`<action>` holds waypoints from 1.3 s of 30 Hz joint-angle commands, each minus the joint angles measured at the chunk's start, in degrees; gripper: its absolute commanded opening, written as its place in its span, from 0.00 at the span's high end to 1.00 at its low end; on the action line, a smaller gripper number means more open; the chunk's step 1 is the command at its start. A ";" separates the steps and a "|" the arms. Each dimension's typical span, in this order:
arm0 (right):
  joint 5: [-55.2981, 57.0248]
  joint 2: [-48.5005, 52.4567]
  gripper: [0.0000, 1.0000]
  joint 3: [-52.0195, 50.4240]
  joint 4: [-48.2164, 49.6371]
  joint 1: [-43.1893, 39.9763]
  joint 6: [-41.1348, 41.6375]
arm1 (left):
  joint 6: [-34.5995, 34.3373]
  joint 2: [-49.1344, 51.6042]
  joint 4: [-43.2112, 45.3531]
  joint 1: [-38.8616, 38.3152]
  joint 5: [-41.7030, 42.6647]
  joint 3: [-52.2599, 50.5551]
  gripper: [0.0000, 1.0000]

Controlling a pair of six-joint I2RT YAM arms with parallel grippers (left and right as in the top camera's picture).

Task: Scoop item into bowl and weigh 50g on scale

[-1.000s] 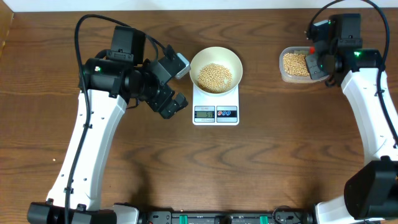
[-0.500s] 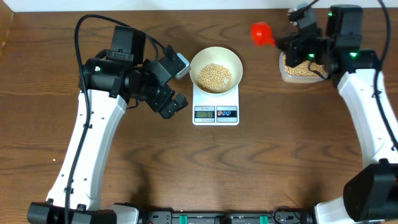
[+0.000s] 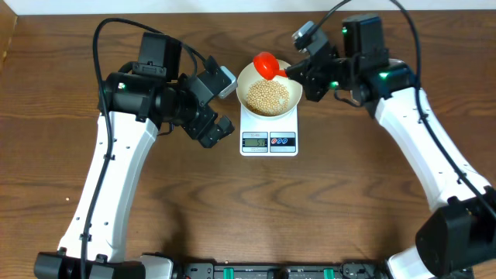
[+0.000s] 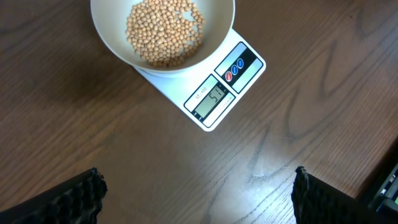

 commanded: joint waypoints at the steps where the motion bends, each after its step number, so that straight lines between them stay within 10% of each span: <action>1: 7.32 2.27 0.99 0.26 -0.61 2.03 -4.31 | -0.48 -0.48 -0.07 -0.17 0.31 -0.24 0.02; 39: 18.32 9.29 0.99 0.15 1.31 5.60 -11.39 | -0.48 -0.48 -0.07 -0.17 0.31 -0.24 0.02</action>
